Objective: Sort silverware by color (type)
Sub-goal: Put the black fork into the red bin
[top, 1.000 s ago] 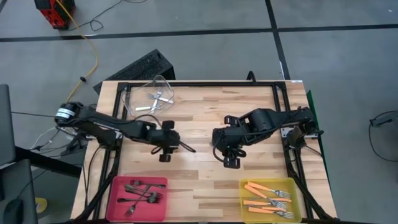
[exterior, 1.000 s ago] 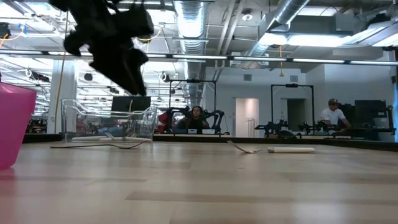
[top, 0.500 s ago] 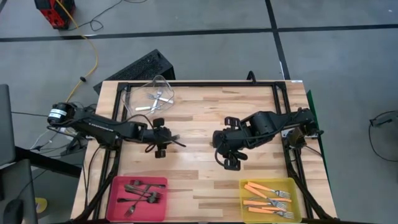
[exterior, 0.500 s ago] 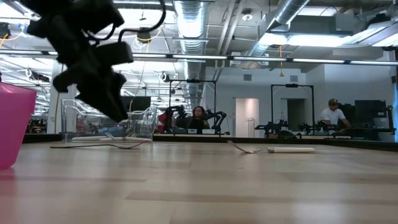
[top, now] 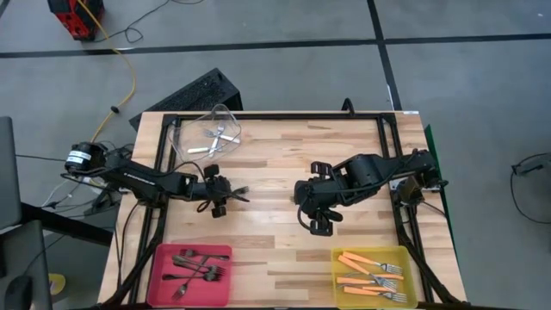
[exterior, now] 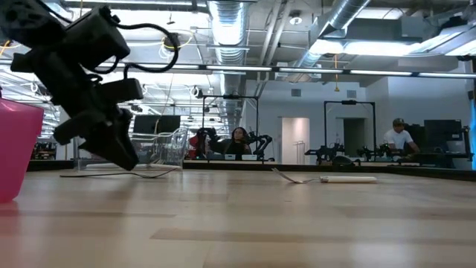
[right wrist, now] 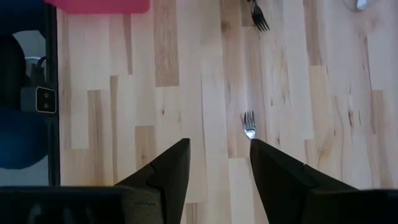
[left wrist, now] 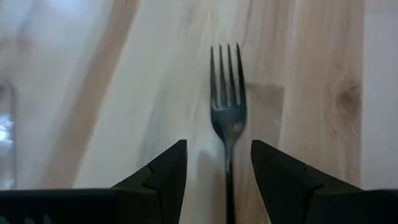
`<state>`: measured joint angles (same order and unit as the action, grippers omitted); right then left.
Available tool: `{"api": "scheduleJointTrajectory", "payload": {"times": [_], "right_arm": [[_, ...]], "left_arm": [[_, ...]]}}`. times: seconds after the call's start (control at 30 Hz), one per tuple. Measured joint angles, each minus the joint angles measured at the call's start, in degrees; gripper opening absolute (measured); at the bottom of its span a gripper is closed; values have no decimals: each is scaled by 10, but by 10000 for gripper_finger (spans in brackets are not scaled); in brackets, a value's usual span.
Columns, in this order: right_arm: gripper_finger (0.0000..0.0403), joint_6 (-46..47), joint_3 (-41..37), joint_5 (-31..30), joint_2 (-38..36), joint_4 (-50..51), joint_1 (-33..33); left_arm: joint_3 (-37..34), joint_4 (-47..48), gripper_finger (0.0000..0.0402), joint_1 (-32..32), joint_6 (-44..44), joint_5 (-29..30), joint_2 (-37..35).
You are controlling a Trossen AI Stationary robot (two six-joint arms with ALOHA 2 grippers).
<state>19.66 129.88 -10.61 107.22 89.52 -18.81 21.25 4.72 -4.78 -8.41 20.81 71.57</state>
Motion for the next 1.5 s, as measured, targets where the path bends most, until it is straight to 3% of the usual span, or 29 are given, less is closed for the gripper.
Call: {"api": "scheduleJointTrajectory", "payload": {"times": [0.43, 0.53, 0.67, 0.73, 0.9, 1.17, 1.5], "right_arm": [[191, 13, 0, 0, 0, -1, 0], [191, 13, 0, 0, 0, -2, 0], [191, 14, 0, 0, 0, -3, 0], [191, 14, 0, 0, 0, -5, 0], [191, 12, 0, 0, 0, -20, 0], [191, -65, 0, -2, 0, -78, -19], [175, -58, -29, -61, 0, -70, -52]], "left_arm": [[-76, -102, 153, 0, -15, -9, -1], [-87, -107, 111, 0, -28, -11, -1], [-90, -102, 27, -1, -29, -21, -1], [-90, -100, 9, -1, -33, -23, -1], [-92, -113, 3, -1, -44, -21, -1], [-93, -227, 1, -1, -42, -35, -33], [-93, -272, 0, -43, -13, -19, -174]]}}
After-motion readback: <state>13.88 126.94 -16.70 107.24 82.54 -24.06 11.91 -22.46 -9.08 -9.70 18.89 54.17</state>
